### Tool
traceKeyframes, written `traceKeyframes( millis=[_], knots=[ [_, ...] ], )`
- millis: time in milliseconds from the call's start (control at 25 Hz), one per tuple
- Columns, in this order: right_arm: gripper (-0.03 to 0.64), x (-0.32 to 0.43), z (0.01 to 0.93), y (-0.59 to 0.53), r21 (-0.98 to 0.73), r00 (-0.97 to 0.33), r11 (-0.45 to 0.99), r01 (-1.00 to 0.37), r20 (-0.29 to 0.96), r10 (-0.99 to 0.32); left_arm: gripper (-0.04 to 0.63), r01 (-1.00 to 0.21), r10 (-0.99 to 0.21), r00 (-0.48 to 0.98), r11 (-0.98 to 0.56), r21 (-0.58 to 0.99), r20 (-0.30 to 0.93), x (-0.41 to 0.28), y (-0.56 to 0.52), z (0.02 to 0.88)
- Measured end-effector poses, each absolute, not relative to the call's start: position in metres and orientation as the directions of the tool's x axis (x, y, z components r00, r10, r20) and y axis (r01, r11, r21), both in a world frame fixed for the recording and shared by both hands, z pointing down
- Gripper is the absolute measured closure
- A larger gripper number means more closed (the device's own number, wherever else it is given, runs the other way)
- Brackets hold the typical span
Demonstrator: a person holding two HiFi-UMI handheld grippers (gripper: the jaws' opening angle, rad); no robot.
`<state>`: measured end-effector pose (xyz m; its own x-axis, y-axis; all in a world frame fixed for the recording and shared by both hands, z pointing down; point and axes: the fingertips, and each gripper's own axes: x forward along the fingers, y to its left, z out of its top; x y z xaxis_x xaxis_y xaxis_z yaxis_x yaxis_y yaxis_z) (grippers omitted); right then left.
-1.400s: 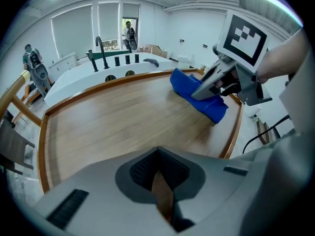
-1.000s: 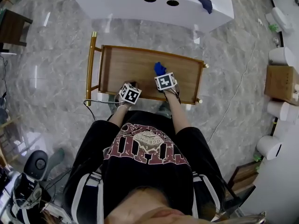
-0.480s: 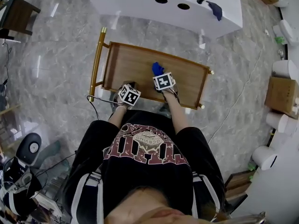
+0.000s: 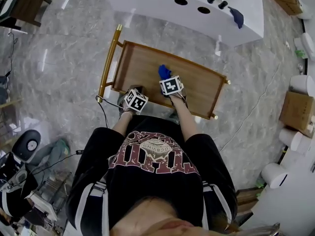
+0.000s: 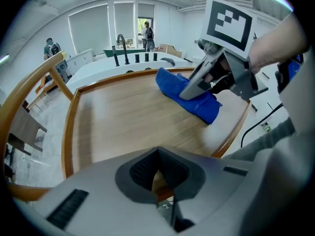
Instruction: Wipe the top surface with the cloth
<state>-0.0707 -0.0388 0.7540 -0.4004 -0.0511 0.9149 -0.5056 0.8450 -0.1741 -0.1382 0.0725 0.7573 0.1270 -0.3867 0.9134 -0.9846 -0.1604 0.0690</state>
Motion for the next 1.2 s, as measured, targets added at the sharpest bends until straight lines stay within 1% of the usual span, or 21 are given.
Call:
traceKeyframes(
  millis=[240, 440, 640, 920, 1200],
  knots=[
    [0.531, -0.091, 0.756, -0.033, -0.183, -0.421, 0.863, -0.471, 0.906, -0.038, 0.549, -0.991, -0.395, 0.118, -0.101, 0.085, 0.911, -0.146, 0.075, 0.755],
    [0.531, -0.107, 0.755, -0.026, -0.183, -0.428, 0.878, -0.442, 0.904, -0.027, 0.549, -0.996, -0.421, 0.088, -0.008, 0.094, 0.903, -0.163, 0.081, 0.75],
    [0.531, -0.121, 0.756, -0.021, -0.177, -0.425, 0.896, -0.407, 0.905, -0.015, 0.548, -0.997, -0.419, 0.069, -0.005, 0.074, 0.905, -0.169, 0.091, 0.751],
    [0.531, -0.152, 0.753, -0.009, -0.177, -0.457, 0.921, -0.347, 0.89, -0.001, 0.549, -0.997, -0.426, 0.052, 0.033, 0.073, 0.903, -0.181, 0.102, 0.751],
    [0.531, -0.175, 0.753, 0.004, -0.183, -0.46, 0.937, -0.296, 0.888, 0.028, 0.548, -0.991, -0.46, 0.025, 0.103, 0.081, 0.887, -0.195, 0.106, 0.743]
  ],
)
